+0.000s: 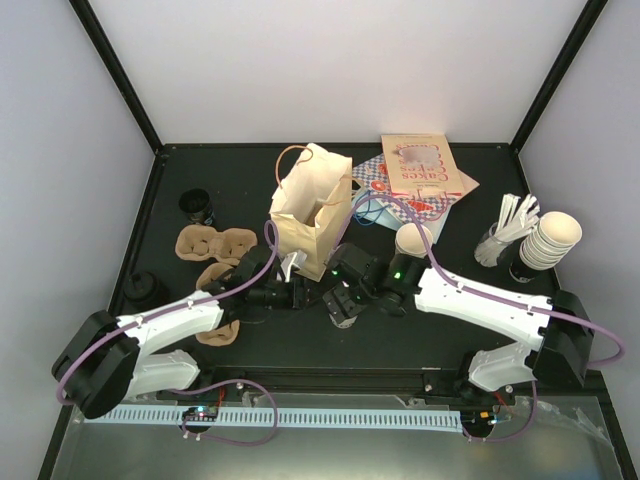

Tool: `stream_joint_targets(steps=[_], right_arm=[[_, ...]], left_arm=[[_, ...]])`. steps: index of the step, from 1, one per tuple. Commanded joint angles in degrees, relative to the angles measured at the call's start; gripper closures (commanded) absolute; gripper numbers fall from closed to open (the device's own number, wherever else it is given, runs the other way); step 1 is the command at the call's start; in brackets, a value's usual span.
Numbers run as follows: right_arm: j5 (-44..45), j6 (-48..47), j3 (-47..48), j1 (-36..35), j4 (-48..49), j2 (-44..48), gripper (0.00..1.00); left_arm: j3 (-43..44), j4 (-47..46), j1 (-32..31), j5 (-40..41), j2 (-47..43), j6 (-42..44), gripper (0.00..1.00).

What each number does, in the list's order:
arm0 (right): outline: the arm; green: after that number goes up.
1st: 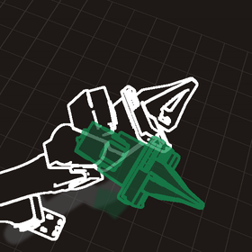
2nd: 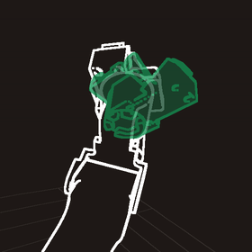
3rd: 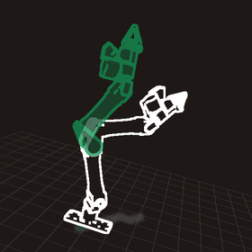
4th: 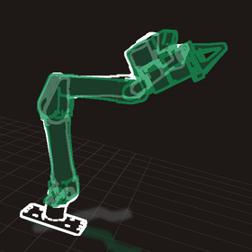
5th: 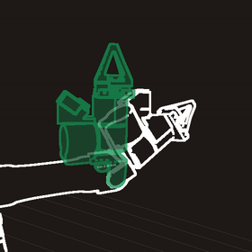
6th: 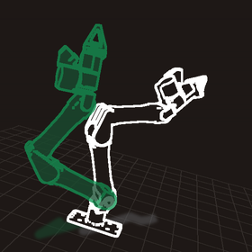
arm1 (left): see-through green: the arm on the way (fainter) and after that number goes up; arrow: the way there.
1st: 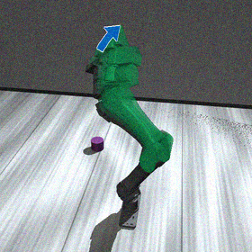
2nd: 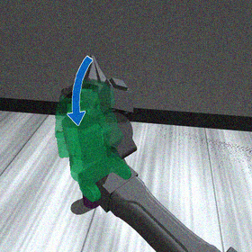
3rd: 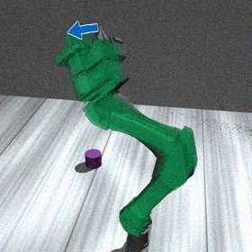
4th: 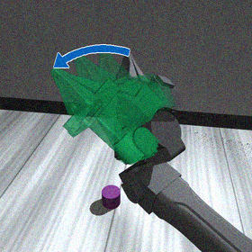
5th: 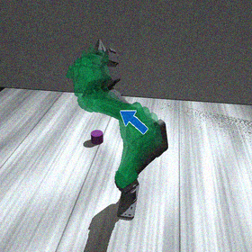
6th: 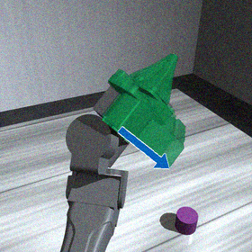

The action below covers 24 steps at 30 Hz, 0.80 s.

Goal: Pack the takeout coffee

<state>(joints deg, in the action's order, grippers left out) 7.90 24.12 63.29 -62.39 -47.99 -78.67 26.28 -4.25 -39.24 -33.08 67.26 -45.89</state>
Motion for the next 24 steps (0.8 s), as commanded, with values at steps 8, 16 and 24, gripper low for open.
stream_joint_targets(steps=[8,16,24], right_arm=[[1.7,2.0,-0.6,-0.3,-0.3,5.5,0.01],[-1.1,5.7,-4.5,0.5,1.7,9.0,0.16],[-2.3,9.0,-8.2,2.3,3.4,12.9,0.24]], left_arm=[[3.0,2.9,-0.4,0.6,-3.6,0.8,0.57],[1.5,4.6,-0.7,0.4,-6.9,0.0,0.57],[-1.1,3.9,-2.3,0.4,-9.3,-2.2,0.58]])
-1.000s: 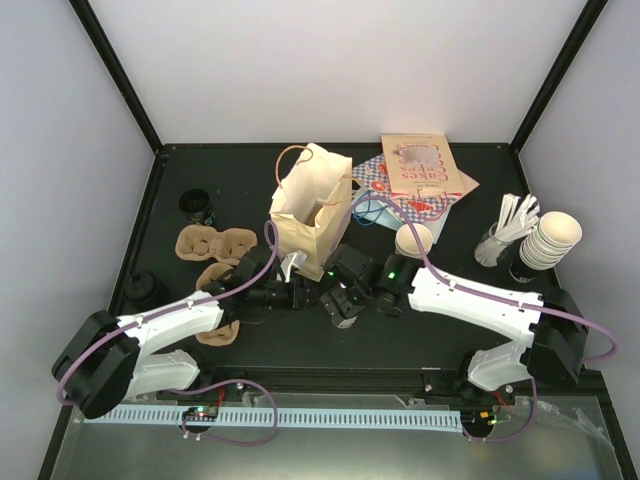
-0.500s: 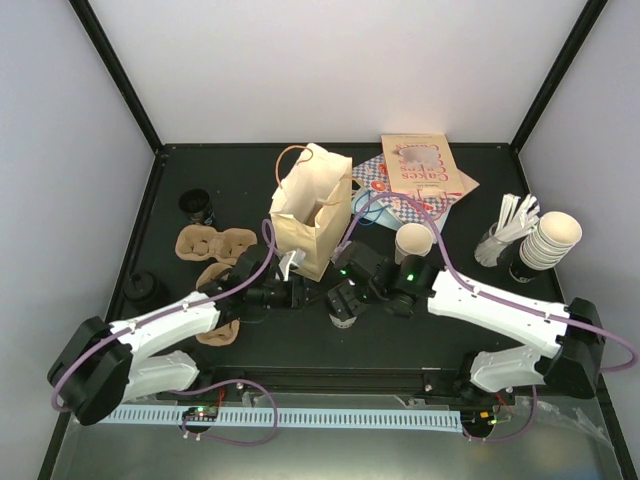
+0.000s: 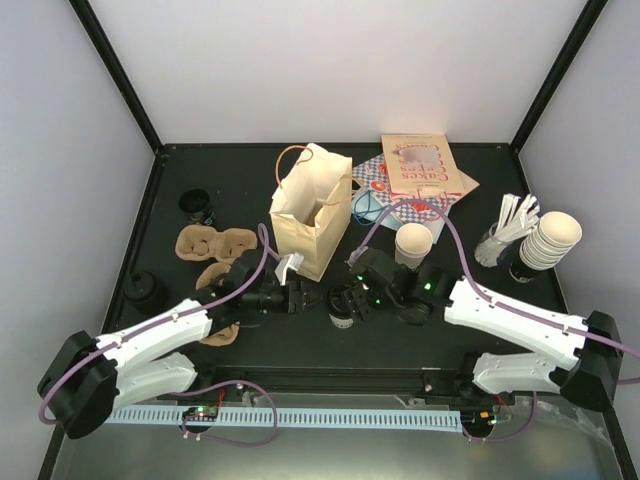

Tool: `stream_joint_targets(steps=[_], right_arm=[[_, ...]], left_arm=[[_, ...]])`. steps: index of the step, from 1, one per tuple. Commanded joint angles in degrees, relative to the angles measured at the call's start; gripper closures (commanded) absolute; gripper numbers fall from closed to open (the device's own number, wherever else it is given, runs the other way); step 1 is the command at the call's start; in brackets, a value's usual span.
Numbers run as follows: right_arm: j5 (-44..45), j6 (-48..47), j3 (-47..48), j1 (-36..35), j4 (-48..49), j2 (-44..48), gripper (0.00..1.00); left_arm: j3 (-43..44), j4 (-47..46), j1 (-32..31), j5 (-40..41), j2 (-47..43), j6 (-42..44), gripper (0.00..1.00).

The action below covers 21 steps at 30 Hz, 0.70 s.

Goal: Pack the takeout coffee

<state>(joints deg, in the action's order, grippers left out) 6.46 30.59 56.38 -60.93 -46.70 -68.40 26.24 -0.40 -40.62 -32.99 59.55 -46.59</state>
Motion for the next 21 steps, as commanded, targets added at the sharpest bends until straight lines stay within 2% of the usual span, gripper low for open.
stream_joint_targets(steps=[1,6,13,21], right_arm=[[-1.1,2.8,-1.8,1.2,2.4,3.3,0.24],[-1.5,4.3,-3.9,2.7,3.6,6.1,0.29],[-1.0,8.3,-5.9,3.3,6.5,9.9,0.29],[-8.1,10.3,-9.6,5.3,11.3,8.8,0.50]], left_arm=[[-1.6,-0.3,-1.1,0.3,-1.9,-1.9,0.58],[-3.7,-3.2,-2.6,0.5,-2.8,-4.3,0.59],[-5.0,-6.7,-5.8,2.4,-2.7,-7.6,0.61],[-6.1,-11.1,-6.4,2.0,-0.3,-9.8,0.66]])
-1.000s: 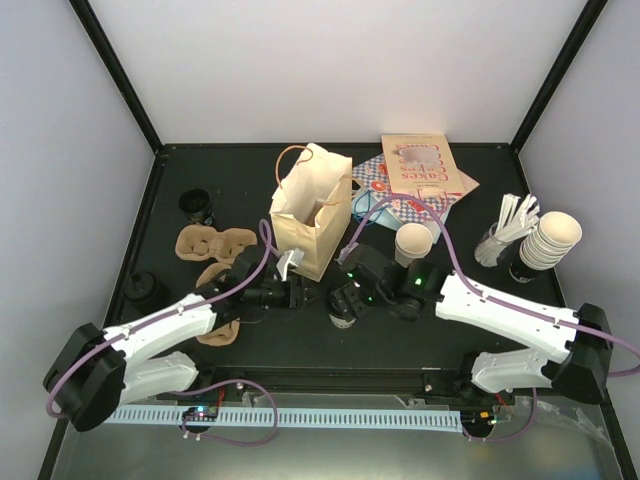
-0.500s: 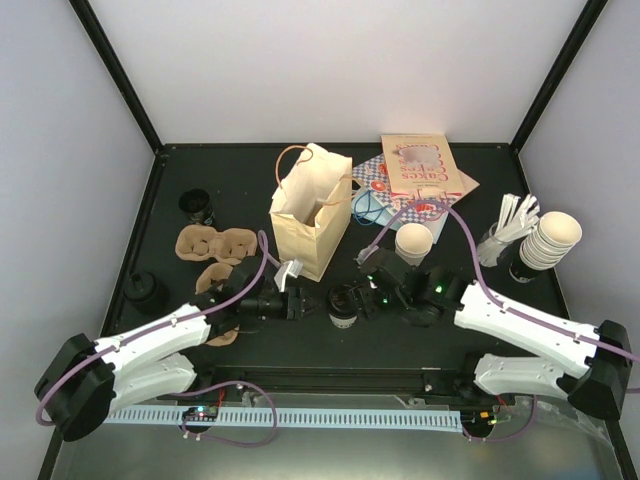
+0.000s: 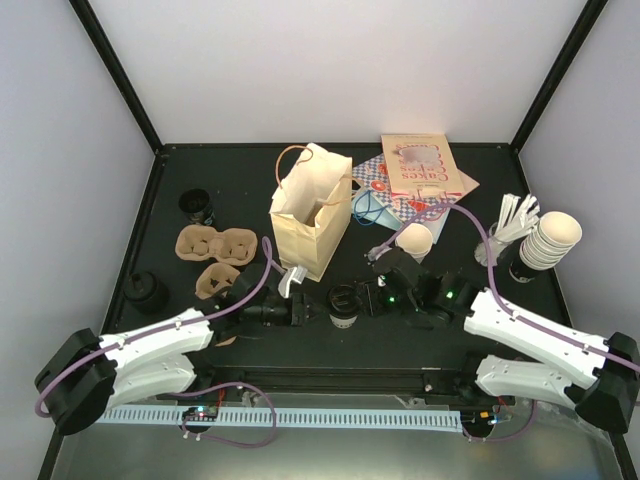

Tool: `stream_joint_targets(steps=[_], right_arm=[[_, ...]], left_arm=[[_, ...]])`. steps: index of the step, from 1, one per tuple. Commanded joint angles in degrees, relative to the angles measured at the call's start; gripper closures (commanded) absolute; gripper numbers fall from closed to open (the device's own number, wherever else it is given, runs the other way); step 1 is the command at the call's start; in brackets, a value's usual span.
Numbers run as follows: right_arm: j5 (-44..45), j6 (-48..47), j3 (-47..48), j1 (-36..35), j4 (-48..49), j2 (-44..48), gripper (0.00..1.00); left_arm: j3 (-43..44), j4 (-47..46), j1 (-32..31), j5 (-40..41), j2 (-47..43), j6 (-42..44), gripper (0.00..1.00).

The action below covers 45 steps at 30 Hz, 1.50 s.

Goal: Pack the takeout coffee

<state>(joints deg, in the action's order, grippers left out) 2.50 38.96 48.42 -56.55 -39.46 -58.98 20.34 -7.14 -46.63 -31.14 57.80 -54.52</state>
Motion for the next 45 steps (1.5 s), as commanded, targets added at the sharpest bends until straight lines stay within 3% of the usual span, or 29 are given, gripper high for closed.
stream_joint_targets(steps=[1,9,45], right_arm=[[-4.4,2.0,-1.7,1.0,4.5,-0.8,0.51],[-5.0,2.7,-1.8,2.0,5.2,-3.4,0.56],[-5.5,0.9,-1.1,2.2,5.5,-8.0,0.58]], left_arm=[[-0.2,-4.9,-0.4,0.0,1.7,-2.2,0.67],[-0.1,-5.2,-0.4,0.5,2.8,-2.6,0.67],[0.2,-4.9,-0.4,-0.1,6.0,-1.6,0.71]])
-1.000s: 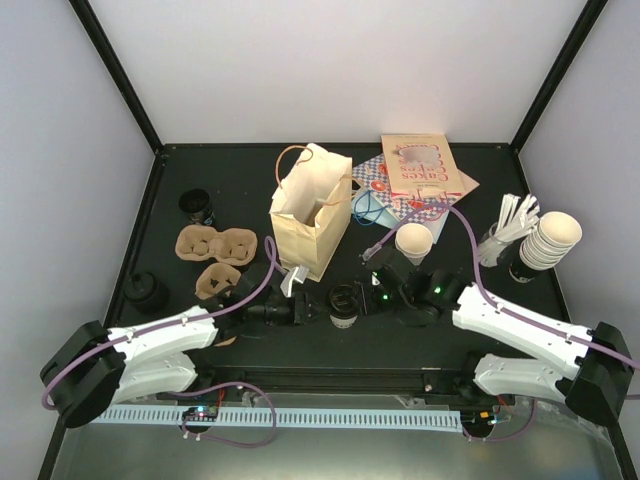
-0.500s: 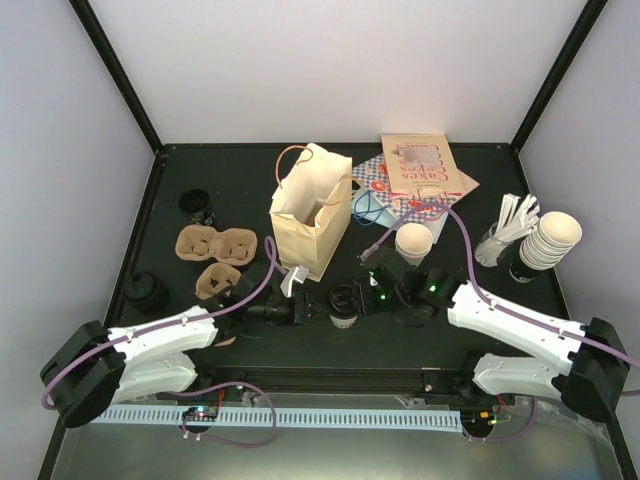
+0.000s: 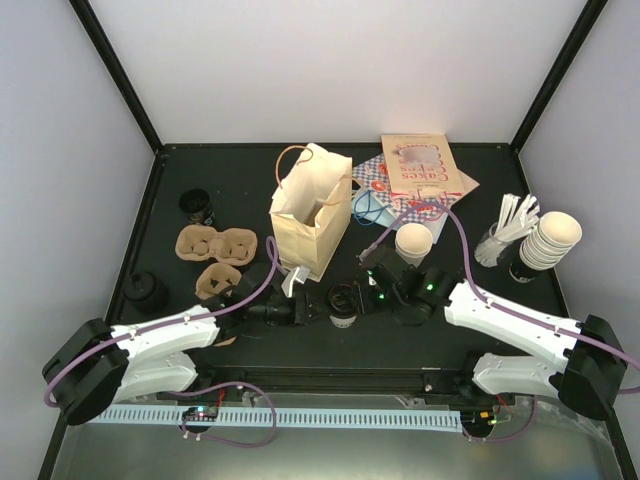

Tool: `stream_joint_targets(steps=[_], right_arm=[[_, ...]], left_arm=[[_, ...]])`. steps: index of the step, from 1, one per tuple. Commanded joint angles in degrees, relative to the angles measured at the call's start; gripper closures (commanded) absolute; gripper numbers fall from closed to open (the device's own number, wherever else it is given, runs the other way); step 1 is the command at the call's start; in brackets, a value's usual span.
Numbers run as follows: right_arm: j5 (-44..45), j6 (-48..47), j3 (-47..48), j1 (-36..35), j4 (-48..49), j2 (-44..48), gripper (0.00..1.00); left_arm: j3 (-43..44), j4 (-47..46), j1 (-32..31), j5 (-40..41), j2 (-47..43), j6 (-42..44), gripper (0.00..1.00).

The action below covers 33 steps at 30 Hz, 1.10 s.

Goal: Pack the takeout coffee

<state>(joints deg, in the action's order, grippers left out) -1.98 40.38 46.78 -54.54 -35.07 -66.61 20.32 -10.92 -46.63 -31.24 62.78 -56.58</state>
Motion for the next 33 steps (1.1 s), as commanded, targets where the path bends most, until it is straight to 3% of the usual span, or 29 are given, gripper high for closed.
stream_joint_targets(steps=[1,33], right_arm=[[-0.9,-0.5,0.6,0.1,1.0,-0.2,0.58],[-3.0,-2.3,0.3,0.1,1.2,-3.9,0.59]], left_arm=[[0.3,-1.0,-0.4,0.0,1.1,0.4,0.71],[0.8,1.3,-0.4,1.1,2.6,1.5,0.72]])
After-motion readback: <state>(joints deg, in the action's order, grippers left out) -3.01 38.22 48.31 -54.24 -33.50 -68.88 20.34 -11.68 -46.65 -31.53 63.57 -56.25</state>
